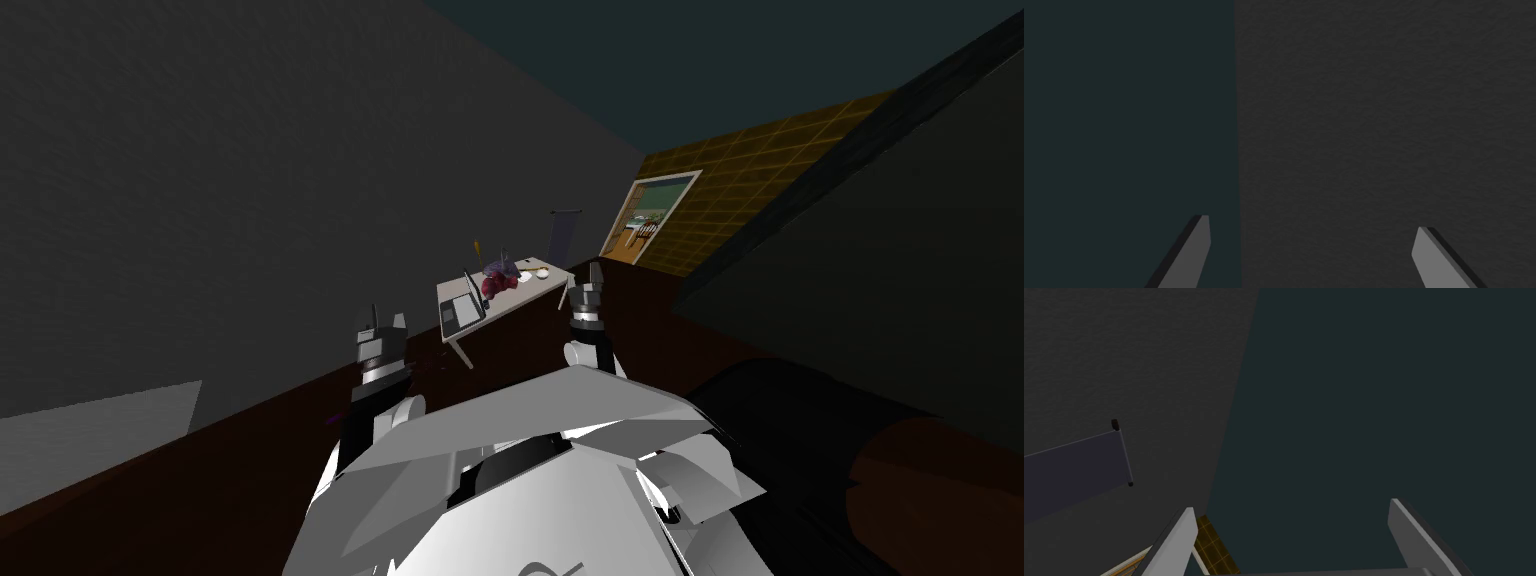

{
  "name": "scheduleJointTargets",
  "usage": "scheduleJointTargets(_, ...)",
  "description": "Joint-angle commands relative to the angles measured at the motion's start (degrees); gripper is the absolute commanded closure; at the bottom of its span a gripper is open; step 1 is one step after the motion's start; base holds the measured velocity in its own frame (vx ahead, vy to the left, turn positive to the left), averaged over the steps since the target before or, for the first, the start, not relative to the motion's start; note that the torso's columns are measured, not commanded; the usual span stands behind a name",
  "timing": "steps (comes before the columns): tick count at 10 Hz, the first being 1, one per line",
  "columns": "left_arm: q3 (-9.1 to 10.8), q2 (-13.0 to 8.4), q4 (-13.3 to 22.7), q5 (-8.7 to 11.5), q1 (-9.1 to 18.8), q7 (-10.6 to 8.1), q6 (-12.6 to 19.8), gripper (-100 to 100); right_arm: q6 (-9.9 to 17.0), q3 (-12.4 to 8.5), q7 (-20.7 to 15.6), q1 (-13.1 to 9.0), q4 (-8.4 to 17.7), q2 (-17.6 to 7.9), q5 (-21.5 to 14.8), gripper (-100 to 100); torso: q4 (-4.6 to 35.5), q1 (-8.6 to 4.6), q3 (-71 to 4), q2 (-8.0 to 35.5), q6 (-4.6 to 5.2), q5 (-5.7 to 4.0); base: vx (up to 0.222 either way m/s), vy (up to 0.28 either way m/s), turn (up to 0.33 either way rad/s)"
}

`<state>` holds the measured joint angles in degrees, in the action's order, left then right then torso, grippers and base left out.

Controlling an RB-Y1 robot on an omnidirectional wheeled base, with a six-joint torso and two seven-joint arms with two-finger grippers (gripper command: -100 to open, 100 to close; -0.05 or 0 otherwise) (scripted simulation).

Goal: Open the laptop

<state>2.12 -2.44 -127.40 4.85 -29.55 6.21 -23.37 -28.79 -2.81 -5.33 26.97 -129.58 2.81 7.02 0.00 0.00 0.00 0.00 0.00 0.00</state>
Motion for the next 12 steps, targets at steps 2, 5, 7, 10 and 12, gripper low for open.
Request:
scheduleJointTargets(2, 0.0, 0.0, 0.0, 0.0, 0.0, 0.0, 0.0, 0, 0.0, 0.0, 0.0, 0.0, 0.0, 0.0, 0.0, 0, 6.0, 0.0, -12.0, 6.0, 0.0, 0.0, 0.0, 0.0, 0.0)
scheduleJointTargets(5, 0.0, 0.0, 0.0, 0.0, 0.0, 0.0, 0.0, 0, 0.0, 0.0, 0.0, 0.0, 0.0, 0.0, 0.0, 0, 18.5, 0.0, -36.9, 18.5, 0.0, 0.0, 0.0, 0.0, 0.0)
scheduleJointTargets(7, 0.0, 0.0, 0.0, 0.0, 0.0, 0.0, 0.0, 0, 0.0, 0.0, 0.0, 0.0, 0.0, 0.0, 0.0, 0, 26.9, 0.0, -53.8, 26.9, 0.0, 0.0, 0.0, 0.0, 0.0)
scheduleJointTargets(10, 0.38, -1.8, -0.7, 0.1, 0.4, 0.05, 1.9, -100, 0.0, 0.0, 0.0, 0.0, 0.0, 0.0, 0.0, 0, 39.6, 0.0, -79.2, 39.6, 0.0, 0.0, 0.009, -0.01, 0.018)
scheduleJointTargets(12, 0.92, -3.0, -1.6, 0.2, 0.9, 0.1, 4.6, -100, 0.0, 0.0, 0.0, 0.0, 0.0, 0.0, 0.0, 0, 42.0, -0.12, -84.3, 42.0, 0.0, -0.04, 0.039, -0.063, 0.063)
